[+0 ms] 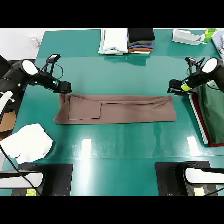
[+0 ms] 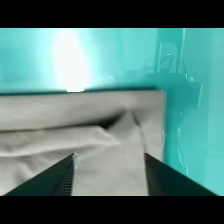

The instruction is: Fold the shirts.

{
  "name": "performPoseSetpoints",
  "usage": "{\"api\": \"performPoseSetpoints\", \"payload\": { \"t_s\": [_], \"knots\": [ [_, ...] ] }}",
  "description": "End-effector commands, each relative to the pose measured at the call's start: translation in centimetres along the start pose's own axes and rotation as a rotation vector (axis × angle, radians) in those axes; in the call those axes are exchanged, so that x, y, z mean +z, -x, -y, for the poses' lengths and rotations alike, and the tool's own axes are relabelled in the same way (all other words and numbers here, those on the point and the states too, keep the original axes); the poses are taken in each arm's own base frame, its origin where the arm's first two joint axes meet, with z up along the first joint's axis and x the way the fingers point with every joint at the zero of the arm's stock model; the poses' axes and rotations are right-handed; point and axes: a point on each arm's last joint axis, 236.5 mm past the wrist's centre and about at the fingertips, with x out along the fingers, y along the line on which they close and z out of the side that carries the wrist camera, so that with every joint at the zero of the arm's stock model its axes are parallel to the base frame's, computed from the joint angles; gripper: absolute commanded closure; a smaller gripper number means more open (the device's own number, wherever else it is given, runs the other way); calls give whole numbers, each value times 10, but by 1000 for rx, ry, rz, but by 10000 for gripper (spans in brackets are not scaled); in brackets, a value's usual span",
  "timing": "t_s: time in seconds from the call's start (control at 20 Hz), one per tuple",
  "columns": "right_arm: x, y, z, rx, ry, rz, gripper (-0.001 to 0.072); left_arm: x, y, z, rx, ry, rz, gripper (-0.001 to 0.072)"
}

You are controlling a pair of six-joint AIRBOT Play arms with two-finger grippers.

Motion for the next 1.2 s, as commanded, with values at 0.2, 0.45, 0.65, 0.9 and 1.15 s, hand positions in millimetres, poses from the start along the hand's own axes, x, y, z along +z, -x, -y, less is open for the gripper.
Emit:
{"api": "performPoseSetpoints", "payload": {
  "t_s": [0.2,0.45,0.65,0.9,1.15],
  "knots": [
    [-63,-26,61,-30,-154,-135,85,4,17,33,-118,23,-8,676],
    [-72,-50,47,46,-216,-130,91,5,17,37,-138,33,-2,676],
    [-69,-55,31,69,-195,-116,124,5,17,38,-141,35,-3,676],
    [-85,-74,11,67,-125,-192,437,-2,17,40,-152,36,-32,676],
    [-75,-42,0,86,-72,-109,693,0,4,78,-172,-2,-30,678]
  ]
}}
